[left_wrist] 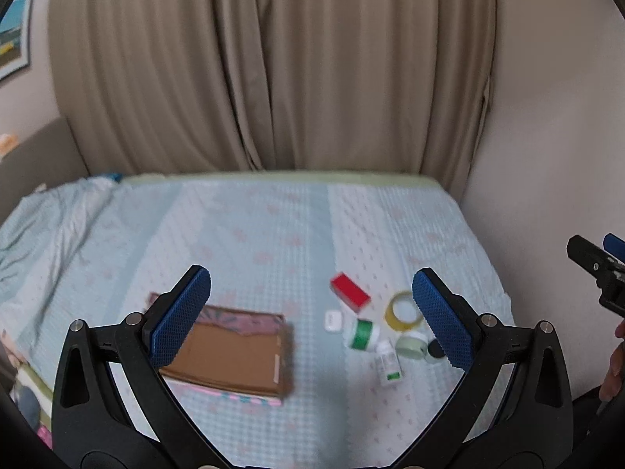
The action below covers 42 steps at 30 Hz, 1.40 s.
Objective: Organize rigid objects
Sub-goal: 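Grasp the green-labelled jar with the left tool while the right tool grasps the red ball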
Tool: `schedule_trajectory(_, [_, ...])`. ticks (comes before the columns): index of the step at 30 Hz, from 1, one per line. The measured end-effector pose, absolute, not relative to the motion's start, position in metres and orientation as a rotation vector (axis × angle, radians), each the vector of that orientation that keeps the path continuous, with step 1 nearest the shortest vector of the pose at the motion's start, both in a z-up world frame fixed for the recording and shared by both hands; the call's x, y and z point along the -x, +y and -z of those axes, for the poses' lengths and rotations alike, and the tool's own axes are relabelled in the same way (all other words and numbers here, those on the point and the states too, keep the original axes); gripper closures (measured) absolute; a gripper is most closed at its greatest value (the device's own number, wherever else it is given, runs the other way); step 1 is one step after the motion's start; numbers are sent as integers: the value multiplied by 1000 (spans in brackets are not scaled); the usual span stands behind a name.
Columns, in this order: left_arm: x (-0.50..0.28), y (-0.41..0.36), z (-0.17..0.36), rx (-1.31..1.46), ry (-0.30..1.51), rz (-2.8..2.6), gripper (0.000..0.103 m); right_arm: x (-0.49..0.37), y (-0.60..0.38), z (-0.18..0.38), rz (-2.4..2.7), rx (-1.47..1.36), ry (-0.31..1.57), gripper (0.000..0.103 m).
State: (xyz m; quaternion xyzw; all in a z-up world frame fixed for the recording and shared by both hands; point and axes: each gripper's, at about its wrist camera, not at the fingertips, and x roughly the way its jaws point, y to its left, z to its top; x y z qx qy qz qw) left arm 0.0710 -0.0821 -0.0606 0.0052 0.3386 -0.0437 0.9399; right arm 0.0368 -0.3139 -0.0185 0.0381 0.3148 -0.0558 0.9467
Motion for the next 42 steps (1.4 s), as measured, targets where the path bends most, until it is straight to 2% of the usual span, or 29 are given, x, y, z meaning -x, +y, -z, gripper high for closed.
schedule_trajectory(6, [-118, -128, 125, -21, 843, 128, 1, -78, -359, 76, 141, -121, 759, 0])
schedule_trajectory(13, [-173, -177, 223, -52, 1017, 185, 1, -130, -394, 175, 207, -152, 947, 0])
schedule_trajectory(23, [-225, -209, 361, -111, 1219, 230, 4, -182, -411, 301, 223, -118, 1128, 0])
schedule_trajectory(26, [-237, -214, 394, -123, 1276, 231, 13, -198, -413, 338, 213, -110, 1169, 7])
schedule_trajectory(29, [-246, -218, 419, -143, 1316, 211, 14, -210, -416, 370, 208, -119, 1218, 15])
schedule_trajectory(32, [-253, -218, 434, -132, 1343, 217, 15, -220, -418, 394, 199, -137, 1260, 19])
schedule_trajectory(36, [-262, -222, 454, -144, 1394, 220, 33, -232, -414, 411, 180, -118, 1272, 23])
schedule_trajectory(38, [-266, -222, 461, -141, 1410, 207, 35, -239, -412, 416, 165, -103, 1274, 29])
schedule_trajectory(42, [-274, -219, 467, -125, 1423, 190, 43, -254, -408, 424, 155, -72, 1270, 35])
